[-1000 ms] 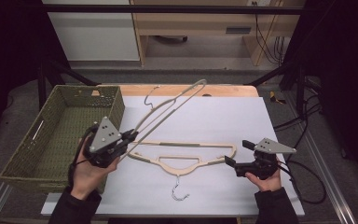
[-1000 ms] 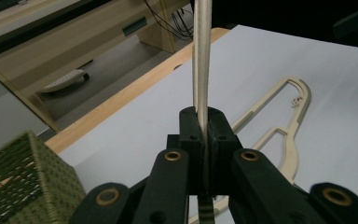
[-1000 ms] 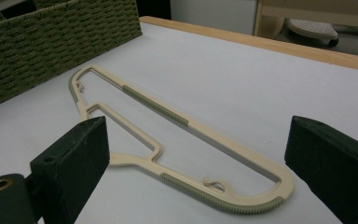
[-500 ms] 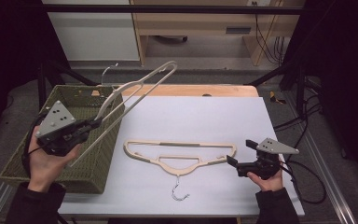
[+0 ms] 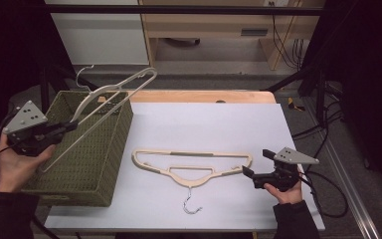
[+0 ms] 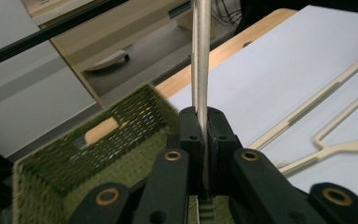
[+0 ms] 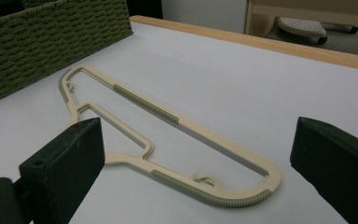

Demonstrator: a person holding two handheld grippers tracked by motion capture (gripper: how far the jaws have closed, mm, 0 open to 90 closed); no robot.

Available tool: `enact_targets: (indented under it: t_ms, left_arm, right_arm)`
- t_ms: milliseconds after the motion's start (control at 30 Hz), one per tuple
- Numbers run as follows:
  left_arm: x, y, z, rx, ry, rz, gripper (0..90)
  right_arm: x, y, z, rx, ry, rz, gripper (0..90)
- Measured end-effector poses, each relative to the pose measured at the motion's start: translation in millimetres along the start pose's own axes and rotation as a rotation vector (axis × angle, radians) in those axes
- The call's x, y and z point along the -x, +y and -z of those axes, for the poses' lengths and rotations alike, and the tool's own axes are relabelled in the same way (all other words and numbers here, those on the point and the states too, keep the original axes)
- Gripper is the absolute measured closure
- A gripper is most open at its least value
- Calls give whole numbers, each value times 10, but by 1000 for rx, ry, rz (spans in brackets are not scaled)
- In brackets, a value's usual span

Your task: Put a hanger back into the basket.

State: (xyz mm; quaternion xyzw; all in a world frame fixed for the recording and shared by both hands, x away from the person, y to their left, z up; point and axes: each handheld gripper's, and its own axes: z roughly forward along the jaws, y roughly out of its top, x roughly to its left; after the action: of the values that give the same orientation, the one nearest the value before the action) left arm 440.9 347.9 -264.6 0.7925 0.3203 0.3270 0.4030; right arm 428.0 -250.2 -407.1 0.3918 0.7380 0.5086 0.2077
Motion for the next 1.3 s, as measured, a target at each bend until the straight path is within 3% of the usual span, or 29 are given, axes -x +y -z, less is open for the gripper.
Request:
enact_targets:
  t_ms: [167,267,567,967,1167,1300]
  left_arm:
    - [-168,-163,-9,-28,24,11,867]
    - [-315,-321,-40,-56,52,38,867]
    - [-536,-673,-74,-108,81,55,867]
    - [-527,-897,-24,-99,66,44,867]
    - [-418,-1062,-190,-142,73,54,867]
    - [-336,-1177,-303,-149,66,84,866]
  right_arm:
    - [-1,0,0,0,-1,-1,35]
    - [8,-4,-6,-6,-6,2,35]
    - [10,-6,-5,-8,-8,3,34]
    - [6,-10,-16,-17,-8,1,33]
    - [0,-15,-29,-23,-7,3,33]
    - [2,-17,-32,-24,-7,4,33]
